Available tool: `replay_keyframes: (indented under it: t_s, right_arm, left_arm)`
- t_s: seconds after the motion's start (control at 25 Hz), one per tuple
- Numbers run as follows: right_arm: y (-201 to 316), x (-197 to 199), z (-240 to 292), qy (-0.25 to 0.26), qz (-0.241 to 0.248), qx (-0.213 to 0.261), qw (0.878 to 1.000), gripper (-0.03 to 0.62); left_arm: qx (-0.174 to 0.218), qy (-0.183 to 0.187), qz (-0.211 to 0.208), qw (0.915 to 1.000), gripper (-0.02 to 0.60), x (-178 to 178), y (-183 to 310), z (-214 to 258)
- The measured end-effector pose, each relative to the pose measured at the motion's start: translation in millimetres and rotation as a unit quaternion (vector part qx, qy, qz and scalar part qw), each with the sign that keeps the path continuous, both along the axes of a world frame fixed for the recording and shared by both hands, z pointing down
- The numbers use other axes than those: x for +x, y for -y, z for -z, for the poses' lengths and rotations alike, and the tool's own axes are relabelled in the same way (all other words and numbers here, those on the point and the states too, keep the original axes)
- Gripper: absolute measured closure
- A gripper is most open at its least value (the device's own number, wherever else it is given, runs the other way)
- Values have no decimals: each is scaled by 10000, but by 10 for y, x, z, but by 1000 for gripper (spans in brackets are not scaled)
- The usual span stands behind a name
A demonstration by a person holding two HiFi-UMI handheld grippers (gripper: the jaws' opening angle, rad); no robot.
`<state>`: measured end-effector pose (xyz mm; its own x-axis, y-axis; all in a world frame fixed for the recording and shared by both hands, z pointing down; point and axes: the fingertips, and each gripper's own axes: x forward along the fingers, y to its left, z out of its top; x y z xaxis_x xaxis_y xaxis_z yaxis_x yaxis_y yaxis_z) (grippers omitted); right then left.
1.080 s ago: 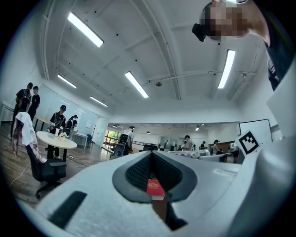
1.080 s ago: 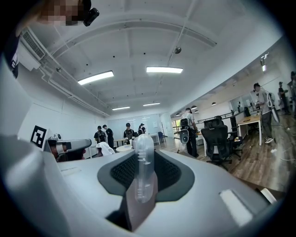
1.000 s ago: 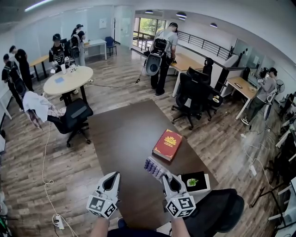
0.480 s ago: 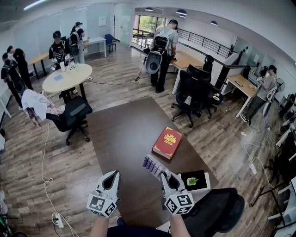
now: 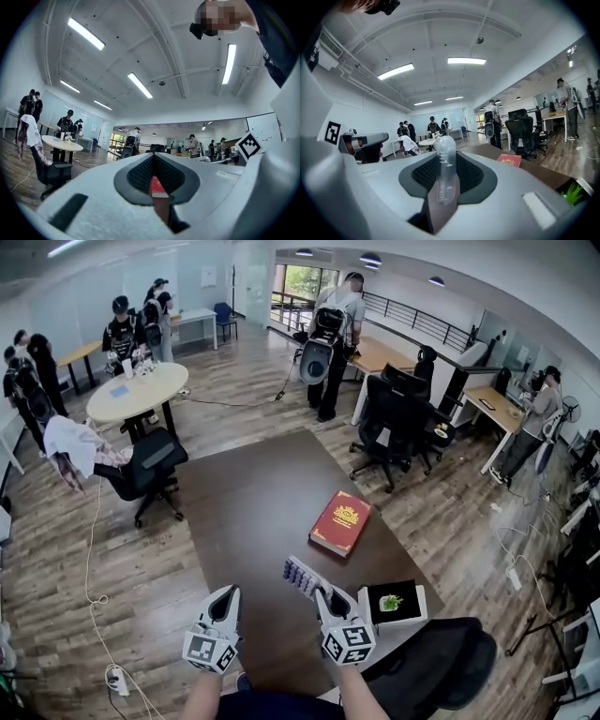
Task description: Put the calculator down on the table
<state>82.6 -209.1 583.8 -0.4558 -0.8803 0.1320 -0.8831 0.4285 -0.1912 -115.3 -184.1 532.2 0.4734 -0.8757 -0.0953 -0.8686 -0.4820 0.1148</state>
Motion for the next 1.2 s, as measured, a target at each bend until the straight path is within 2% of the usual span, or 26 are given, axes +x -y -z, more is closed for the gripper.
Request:
replay_keyframes:
  t_s: [0.24, 0.28, 0.36, 0.4, 0.44, 0.52, 0.6, 0.68, 0.8, 0.84, 0.88, 0.92, 1.0, 1.2]
  right_arm:
    - [4, -49, -308, 29, 43, -53, 10000, 485]
    - [17, -48, -356, 214, 22, -170, 9996, 485]
    - [57, -3, -464, 1030, -144, -595, 9928, 485]
    - [77, 34, -520, 1591, -274, -851, 9832, 485]
    - [97, 72, -572, 2195, -407, -1094, 9686, 485]
    - [135, 138, -647, 3393, -664, -1476, 9267, 485]
    - [159, 197, -739, 4302, -898, -1685, 8823, 485]
    - [154, 232, -869, 4966, -1129, -1855, 8404, 485]
    - [127, 234, -1085, 5854, -1468, -2150, 7678, 485]
    - [118, 225, -1159, 6049, -1569, -2259, 7473, 485]
    - [107, 213, -1224, 6158, -1658, -2365, 7331, 485]
    - [96, 201, -1274, 6203, -1719, -2440, 7254, 485]
    - [87, 185, -1323, 6241, -1750, -2477, 7201, 485]
    - [130, 185, -1402, 6193, -1830, -2491, 7217, 485]
  left_arm:
    - [64, -3, -84, 9999, 586, 14, 3, -114]
    - [51, -4, -83, 10000, 586, 9, 1, -126]
    - [49, -36, -87, 9999, 586, -6, -6, -140]
    - [58, -56, -93, 9999, 586, -12, -10, -143]
    - [65, -78, -96, 9999, 586, -17, -12, -144]
    - [65, -109, -95, 9999, 586, -24, -14, -132]
    - [65, -111, -103, 9999, 586, -35, -24, -117]
    - [67, -132, -104, 9998, 586, -58, -40, -116]
    - [56, -77, -89, 9999, 586, -75, -52, -138]
    - [65, -27, -94, 9999, 586, -66, -56, -147]
    - [78, 3, -108, 9999, 586, -54, -62, -157]
    - [84, 1, -122, 9999, 586, -46, -69, -167]
    - [72, -29, -121, 9999, 586, -41, -76, -176]
    - [29, -30, -49, 10000, 586, -78, -83, -179]
